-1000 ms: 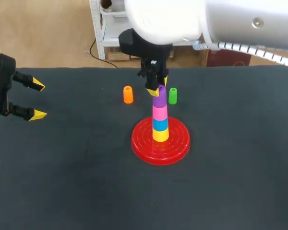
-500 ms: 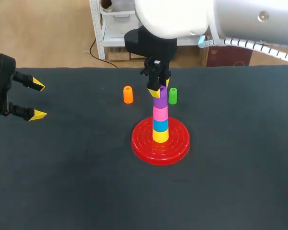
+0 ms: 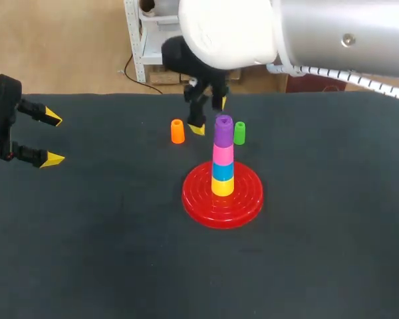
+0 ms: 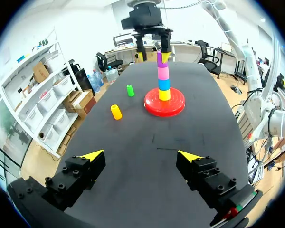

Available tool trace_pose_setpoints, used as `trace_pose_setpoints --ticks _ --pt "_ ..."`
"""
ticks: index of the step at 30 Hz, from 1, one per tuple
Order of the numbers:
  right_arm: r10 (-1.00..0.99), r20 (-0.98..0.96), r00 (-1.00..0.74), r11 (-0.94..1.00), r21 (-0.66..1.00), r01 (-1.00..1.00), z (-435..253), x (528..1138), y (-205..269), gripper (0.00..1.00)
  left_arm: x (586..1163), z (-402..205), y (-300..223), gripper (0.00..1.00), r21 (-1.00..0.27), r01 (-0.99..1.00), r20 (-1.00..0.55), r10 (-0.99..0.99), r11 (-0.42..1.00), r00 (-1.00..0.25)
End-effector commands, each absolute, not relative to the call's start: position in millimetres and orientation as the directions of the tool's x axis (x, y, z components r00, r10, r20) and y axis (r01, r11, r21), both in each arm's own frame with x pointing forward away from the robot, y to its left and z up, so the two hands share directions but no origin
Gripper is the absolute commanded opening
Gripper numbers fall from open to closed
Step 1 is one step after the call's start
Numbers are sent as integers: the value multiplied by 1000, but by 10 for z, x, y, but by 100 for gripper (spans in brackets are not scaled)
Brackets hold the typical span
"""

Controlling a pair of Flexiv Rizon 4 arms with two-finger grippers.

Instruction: Pick up and stack the cylinders on the red base in this order: pink,purple,orange,green

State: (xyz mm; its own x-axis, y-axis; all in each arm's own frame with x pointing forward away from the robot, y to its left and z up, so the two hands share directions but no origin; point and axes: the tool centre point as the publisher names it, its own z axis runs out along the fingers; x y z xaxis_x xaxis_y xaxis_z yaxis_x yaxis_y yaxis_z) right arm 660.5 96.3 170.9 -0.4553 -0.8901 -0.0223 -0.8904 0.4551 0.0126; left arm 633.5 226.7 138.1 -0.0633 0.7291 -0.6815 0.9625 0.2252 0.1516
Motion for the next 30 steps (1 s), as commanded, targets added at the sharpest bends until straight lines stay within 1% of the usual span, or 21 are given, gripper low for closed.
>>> trace_pose_setpoints --ticks 1,8,15,21,30 --pt "-894 -13 -447 447 11 -894 1735 6836 1091 100 6327 1370 2270 100 155 962 -683 728 226 -61" --pt "-901 -9 -435 434 42 -900 1476 7381 1298 100 6327 1370 2270 100 155 962 -683 728 226 -61" --pt "-931 -5 -365 363 90 -928 1145 7912 1583 100 6327 1370 2270 100 155 962 -683 728 226 -61" --pt "-948 24 -317 317 137 -939 885 8105 1770 100 6327 1370 2270 100 155 962 -683 728 226 -61" --pt "-945 59 -323 328 186 -926 461 8276 1875 100 6327 1370 2270 100 155 962 -683 728 226 -61"
